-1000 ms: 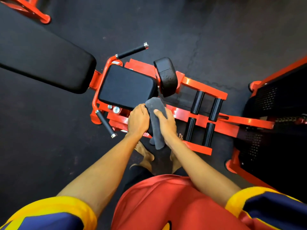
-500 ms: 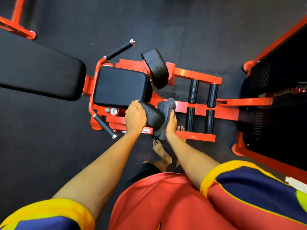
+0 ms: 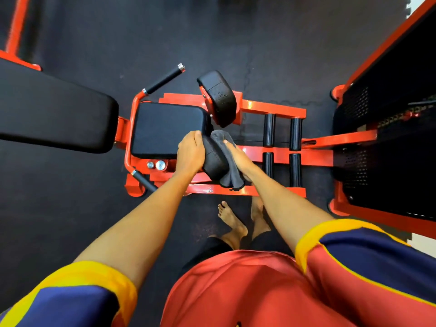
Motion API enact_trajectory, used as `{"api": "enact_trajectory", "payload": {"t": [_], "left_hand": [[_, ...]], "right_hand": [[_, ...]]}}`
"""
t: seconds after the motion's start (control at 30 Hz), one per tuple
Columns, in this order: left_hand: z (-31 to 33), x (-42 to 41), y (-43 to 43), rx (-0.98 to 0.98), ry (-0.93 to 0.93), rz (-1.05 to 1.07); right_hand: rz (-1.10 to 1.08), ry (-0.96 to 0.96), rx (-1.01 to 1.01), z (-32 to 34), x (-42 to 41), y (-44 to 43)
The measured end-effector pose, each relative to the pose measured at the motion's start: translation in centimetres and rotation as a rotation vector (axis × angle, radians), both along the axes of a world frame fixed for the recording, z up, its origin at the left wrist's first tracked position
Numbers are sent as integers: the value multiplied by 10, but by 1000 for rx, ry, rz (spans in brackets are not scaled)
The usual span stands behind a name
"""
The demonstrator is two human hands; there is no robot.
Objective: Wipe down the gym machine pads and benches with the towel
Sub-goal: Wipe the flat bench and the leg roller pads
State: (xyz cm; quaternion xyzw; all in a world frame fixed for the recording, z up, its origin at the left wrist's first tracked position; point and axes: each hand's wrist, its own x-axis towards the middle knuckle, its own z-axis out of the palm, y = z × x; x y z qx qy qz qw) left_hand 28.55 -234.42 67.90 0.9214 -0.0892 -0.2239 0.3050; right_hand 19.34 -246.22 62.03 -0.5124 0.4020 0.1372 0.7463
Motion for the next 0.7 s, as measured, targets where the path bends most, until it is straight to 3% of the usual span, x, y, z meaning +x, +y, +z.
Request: {"api": "enact_trajectory", "payload": {"t": [0.1, 0.33, 0.43, 0.6, 0.7], "left_hand": [[-1, -9, -1, -53, -5, 96], [-1, -38, -2, -255, 163, 373], [0, -39, -4, -301, 176, 395], [-7, -36, -6, -323, 172, 452], [-11, -37, -7, -378, 134, 496]], "right_hand": [[0, 22, -48, 13, 4, 2], [15, -196, -487, 45, -31, 38], [56, -207, -497, 51, -23, 37], [276, -173, -510, 66, 30, 10], [502, -253, -538, 54, 60, -5]]}}
